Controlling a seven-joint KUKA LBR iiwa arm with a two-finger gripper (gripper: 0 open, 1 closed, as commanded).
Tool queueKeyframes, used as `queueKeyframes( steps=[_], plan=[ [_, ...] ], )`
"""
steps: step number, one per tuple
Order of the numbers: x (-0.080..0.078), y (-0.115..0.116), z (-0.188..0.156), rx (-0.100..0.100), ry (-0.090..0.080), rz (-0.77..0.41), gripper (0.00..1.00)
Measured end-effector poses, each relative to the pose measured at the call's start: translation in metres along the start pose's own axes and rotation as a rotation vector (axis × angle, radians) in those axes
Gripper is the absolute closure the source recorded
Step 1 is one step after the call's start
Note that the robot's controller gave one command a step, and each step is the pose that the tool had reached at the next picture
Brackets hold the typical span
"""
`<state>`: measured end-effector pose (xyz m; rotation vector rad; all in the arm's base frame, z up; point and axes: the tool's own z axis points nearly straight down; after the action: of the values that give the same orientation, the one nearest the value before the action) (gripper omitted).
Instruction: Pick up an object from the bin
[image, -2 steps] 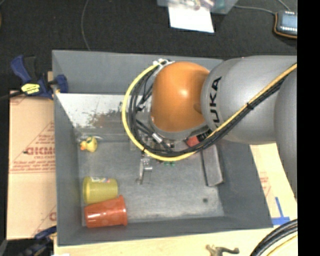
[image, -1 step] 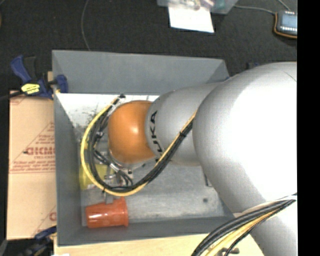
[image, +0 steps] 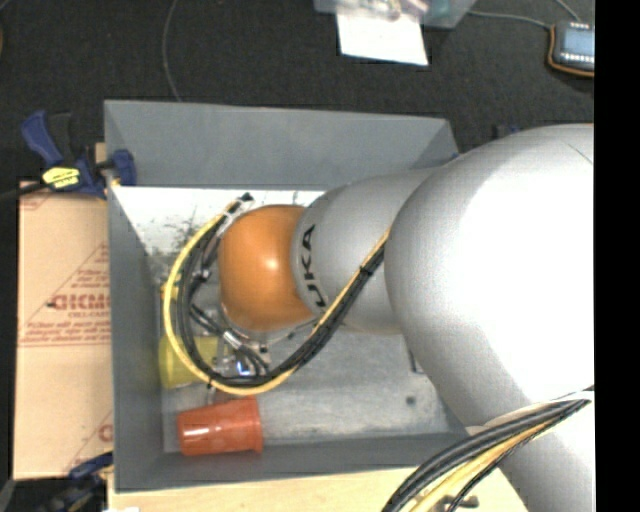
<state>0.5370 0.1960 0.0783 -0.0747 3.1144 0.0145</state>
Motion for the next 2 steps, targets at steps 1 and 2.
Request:
queueKeyframes(
  steps=[1,2],
  plan=[
    [-0.013,0.007,-0.022,-0.010,-0.015,0.451,0.00],
    [0.005,0.026,0.003,-0.007,-0.019,0.169,0.00]
  ],
)
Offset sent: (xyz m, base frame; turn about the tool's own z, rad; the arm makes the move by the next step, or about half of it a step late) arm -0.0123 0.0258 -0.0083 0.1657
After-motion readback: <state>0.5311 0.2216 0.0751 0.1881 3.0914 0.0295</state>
